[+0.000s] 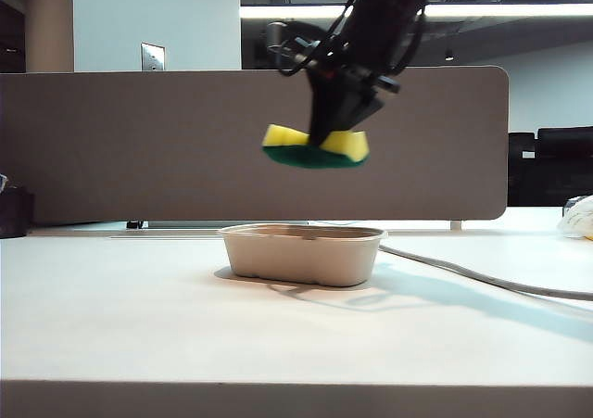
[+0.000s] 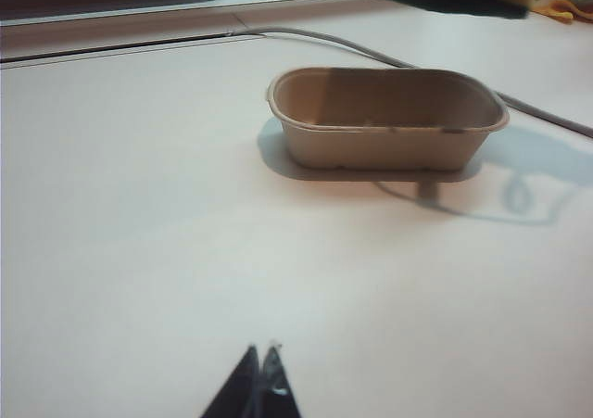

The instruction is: Take out the cleaning sponge from the paper lunch box and place it on the table.

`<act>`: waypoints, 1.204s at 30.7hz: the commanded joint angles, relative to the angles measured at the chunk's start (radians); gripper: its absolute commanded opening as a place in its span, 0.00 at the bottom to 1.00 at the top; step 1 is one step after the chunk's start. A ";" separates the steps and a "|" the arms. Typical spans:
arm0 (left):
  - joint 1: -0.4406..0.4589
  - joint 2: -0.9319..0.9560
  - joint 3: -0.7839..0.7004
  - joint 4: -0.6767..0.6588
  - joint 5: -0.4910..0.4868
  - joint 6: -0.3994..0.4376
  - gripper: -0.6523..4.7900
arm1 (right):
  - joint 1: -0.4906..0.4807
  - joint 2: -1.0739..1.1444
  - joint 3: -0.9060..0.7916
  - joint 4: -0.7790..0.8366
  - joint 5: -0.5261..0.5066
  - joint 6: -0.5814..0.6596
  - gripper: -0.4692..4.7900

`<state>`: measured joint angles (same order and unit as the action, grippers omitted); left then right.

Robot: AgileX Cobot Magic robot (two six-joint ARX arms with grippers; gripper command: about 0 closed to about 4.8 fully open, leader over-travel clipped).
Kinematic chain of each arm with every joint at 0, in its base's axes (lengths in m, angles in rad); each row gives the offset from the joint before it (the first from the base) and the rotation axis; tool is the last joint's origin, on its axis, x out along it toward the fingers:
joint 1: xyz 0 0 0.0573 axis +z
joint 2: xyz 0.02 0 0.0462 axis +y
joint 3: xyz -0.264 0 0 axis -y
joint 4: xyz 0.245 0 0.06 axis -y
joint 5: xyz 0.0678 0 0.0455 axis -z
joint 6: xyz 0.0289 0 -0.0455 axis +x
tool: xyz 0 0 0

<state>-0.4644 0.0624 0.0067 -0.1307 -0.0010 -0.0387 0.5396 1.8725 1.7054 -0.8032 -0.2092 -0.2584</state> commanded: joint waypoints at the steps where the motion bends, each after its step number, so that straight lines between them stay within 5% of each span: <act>1: 0.000 0.002 0.001 0.012 0.002 0.002 0.11 | -0.001 -0.075 -0.068 -0.093 0.067 0.004 0.08; 13: 0.000 0.001 0.001 0.012 0.002 0.002 0.11 | -0.012 -0.393 -0.584 0.106 0.107 0.117 0.08; 19: 0.000 0.001 0.001 0.012 0.001 0.001 0.11 | -0.013 -0.391 -0.704 0.203 0.098 0.141 0.09; 24: 0.000 0.001 0.001 0.012 0.002 0.001 0.11 | -0.023 -0.392 -0.722 0.228 0.101 0.183 0.68; 28: 0.000 0.001 0.001 0.012 0.002 0.002 0.11 | -0.024 -0.394 -0.718 0.204 0.102 0.195 0.83; 33: 0.000 0.001 0.001 0.012 0.001 0.002 0.11 | -0.023 -0.434 -0.715 0.181 0.074 0.203 0.74; 36: 0.000 0.001 0.001 0.012 0.002 0.002 0.11 | -0.023 -0.464 -0.716 0.206 0.082 0.200 0.15; 37: 0.000 0.001 0.001 0.012 0.002 0.001 0.11 | -0.023 -0.470 -0.716 0.213 0.085 0.198 0.09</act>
<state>-0.4641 0.0620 0.0067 -0.1310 -0.0010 -0.0383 0.5152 1.4120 0.9859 -0.6174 -0.1287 -0.0597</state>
